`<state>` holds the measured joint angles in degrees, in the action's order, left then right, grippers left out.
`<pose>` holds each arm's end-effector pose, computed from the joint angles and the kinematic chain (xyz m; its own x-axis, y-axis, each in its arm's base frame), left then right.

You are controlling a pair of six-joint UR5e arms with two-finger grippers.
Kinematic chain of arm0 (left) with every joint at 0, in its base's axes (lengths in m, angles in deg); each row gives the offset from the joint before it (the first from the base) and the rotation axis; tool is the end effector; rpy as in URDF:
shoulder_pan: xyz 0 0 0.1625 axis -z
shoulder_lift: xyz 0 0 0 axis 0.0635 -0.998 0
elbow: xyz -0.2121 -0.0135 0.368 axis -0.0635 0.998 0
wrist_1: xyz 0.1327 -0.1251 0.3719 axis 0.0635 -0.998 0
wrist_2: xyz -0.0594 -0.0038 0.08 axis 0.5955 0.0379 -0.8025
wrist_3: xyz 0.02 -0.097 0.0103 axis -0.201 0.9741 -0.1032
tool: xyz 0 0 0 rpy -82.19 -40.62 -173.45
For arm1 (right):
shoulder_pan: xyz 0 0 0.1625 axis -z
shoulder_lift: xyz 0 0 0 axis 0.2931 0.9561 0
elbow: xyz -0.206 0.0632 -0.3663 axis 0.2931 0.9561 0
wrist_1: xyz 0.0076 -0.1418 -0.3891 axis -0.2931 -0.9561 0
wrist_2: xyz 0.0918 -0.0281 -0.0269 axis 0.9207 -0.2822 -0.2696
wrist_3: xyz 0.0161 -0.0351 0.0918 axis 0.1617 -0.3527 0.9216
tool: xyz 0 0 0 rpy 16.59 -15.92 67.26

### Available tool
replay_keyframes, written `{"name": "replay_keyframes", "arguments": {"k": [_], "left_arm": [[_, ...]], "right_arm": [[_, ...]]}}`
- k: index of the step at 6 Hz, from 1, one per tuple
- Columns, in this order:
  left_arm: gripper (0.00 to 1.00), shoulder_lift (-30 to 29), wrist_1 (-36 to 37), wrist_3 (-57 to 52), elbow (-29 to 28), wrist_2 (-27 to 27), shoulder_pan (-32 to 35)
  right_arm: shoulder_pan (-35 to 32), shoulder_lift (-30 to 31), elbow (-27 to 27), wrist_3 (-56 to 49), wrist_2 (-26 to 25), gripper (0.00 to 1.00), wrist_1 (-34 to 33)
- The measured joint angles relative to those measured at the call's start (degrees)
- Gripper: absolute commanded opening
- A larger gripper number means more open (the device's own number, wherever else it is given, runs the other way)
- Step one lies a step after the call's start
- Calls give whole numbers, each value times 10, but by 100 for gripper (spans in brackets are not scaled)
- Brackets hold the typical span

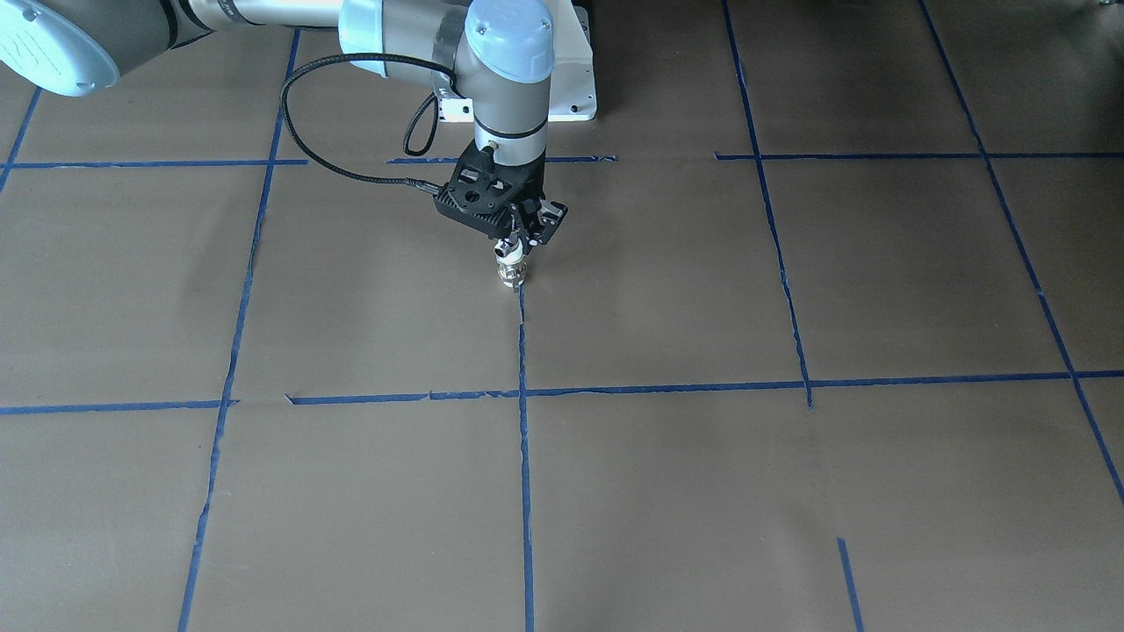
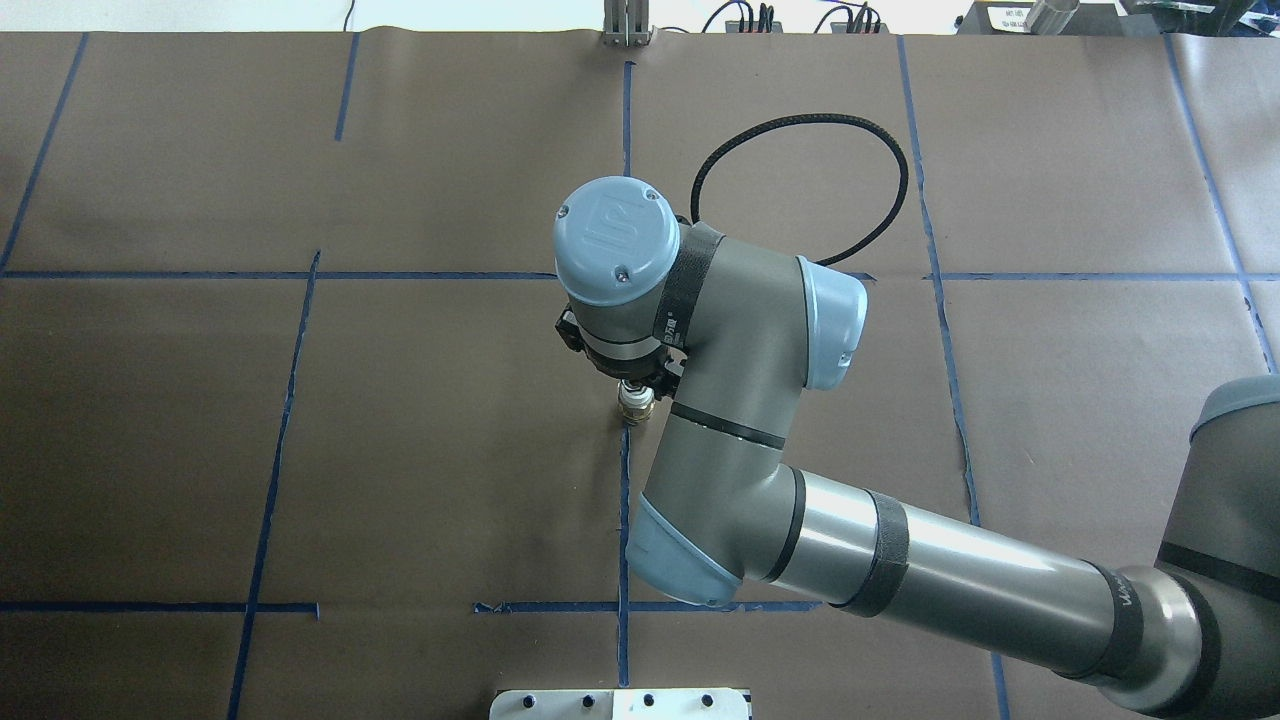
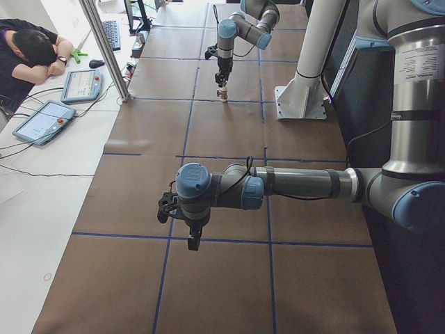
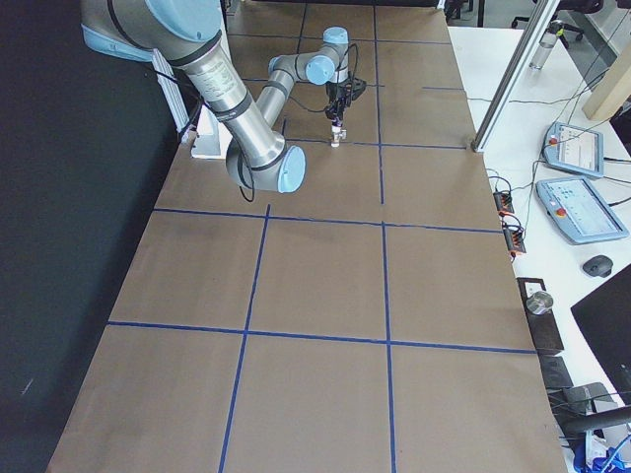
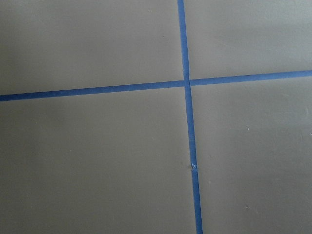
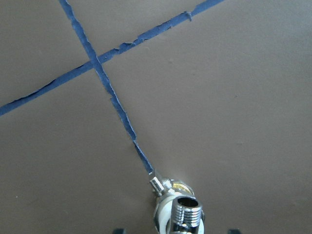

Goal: Assemble PPR valve and pipe with both arms
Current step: 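Lower the tee fitting onto the valve top and press it in, then open the right gripper and lift it away from the assembly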

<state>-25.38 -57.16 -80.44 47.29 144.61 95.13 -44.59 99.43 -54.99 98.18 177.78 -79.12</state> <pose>-0.0753 -0.4596 0.6432 0.7124 0.0788 -0.6973 -0.0156 0.9952 0.0965 -0.5725 -0.4206 0.1309 0.6285 0.4636 0.6246 -0.3824 0.8834 -0.2709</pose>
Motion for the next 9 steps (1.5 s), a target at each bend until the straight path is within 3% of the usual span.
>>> {"name": "replay_keyframes", "arguments": {"k": [2,5,7,9], "left_arm": [[100,0,0,-2,-1,0,0],[100,-2,0,-6,-7,4,-2],[100,-1,4,-3,-19,6,-17],[100,19,3,-4,-19,9,-21]], "right_arm": [[-24,0,-15,-49,24,100,-3],[-155,32,-19,-218,142,100,-20],[-262,103,-25,-415,183,100,-31],[-355,220,-50,-638,221,100,-24]]}}
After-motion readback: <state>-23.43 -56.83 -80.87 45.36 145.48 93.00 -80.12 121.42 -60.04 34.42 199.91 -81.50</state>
